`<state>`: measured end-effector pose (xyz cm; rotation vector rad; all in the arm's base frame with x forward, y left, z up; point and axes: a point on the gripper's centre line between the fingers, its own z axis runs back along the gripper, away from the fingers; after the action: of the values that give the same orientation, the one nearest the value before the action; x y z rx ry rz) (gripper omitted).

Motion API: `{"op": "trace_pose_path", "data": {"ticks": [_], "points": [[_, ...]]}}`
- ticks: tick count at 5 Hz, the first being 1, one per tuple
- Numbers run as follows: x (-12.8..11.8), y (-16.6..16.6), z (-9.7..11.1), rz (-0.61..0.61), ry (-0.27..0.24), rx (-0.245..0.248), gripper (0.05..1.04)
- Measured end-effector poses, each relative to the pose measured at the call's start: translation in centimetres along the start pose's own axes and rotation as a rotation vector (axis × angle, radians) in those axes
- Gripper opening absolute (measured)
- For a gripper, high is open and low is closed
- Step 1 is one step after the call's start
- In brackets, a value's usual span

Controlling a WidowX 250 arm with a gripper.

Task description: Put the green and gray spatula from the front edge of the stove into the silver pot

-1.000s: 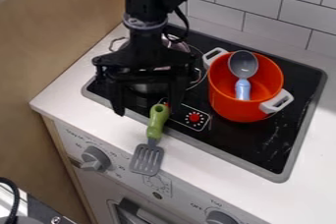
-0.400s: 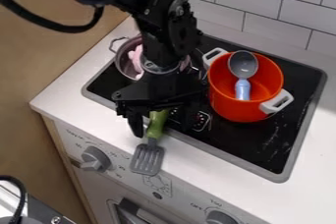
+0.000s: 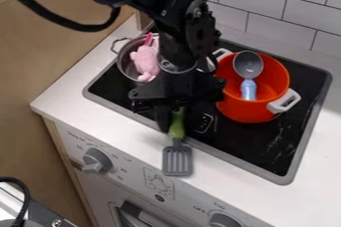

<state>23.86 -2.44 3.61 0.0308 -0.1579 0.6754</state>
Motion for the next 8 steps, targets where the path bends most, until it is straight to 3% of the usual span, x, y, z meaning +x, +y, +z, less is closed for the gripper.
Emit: {"op": "trace_pose_path", "data": {"ticks": [2, 4, 5, 6, 8], "points": [[-0.6, 0.8, 0.6, -0.011, 0.089, 0.054, 0.392], [-0.1, 1.5, 4.4, -0.019, 0.149, 0.165, 0.392], [1.5, 1.4, 6.7, -0.045, 0.152, 0.202, 0.392], [3.9, 0.9, 7.4, -0.089, 0.151, 0.221, 0.392], [9.5, 0.0, 6.9, -0.187, 0.137, 0.213, 0.392]]}}
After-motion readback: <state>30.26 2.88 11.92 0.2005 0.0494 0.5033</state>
